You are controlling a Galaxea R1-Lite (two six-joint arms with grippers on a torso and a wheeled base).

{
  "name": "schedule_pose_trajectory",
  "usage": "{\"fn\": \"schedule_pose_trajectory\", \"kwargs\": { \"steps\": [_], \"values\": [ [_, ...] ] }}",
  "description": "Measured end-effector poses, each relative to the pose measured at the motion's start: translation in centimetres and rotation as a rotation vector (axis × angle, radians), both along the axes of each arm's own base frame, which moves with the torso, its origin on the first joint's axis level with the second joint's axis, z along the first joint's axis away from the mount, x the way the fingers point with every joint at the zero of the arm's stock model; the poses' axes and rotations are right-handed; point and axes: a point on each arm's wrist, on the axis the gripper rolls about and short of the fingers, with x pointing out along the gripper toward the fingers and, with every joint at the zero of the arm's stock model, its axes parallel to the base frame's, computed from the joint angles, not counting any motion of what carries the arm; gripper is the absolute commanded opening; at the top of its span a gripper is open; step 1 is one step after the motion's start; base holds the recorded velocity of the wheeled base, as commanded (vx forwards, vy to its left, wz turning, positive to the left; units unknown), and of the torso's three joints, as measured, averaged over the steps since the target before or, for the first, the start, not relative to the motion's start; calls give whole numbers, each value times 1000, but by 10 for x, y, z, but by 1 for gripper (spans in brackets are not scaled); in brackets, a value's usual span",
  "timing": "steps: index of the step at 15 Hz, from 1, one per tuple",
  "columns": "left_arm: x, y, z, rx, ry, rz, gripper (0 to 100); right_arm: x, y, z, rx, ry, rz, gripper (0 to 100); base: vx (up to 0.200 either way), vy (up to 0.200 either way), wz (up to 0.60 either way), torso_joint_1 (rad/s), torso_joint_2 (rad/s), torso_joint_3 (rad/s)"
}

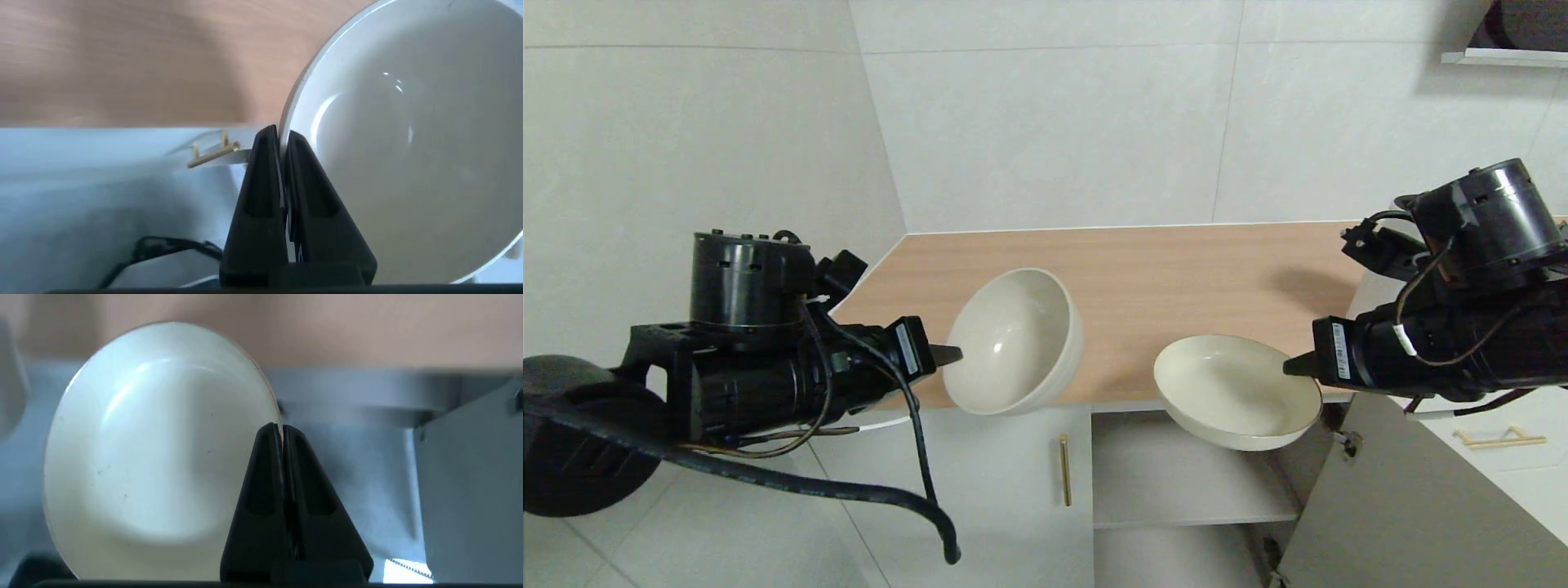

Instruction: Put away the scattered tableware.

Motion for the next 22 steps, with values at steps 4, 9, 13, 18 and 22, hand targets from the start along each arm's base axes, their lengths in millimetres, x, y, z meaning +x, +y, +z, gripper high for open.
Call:
{"fn": "schedule_pose_trajectory", "kwargs": {
  "steps": [4, 9, 13, 18, 22],
  "values": [
    [-21, 7, -3, 54, -25, -32, 0, -21, -5, -16, -45, 41, 32, 0, 0, 0, 0, 0, 0, 0],
    [-28, 2, -5, 60, -20, -65, 0, -28, -7, -19, -61, 39, 51, 0, 0, 0, 0, 0, 0, 0],
    [-33, -3, -12, 125, -28, -127, 0, -26, -6, -23, -70, 55, 54, 0, 0, 0, 0, 0, 0, 0],
    [-33, -8, -20, 141, -6, -150, 0, -24, -5, -28, -88, 69, 65, 0, 0, 0, 0, 0, 0, 0],
    [-32, -11, -25, 146, 11, -158, 0, -24, -5, -30, -90, 73, 65, 0, 0, 0, 0, 0, 0, 0]
  ]
}}
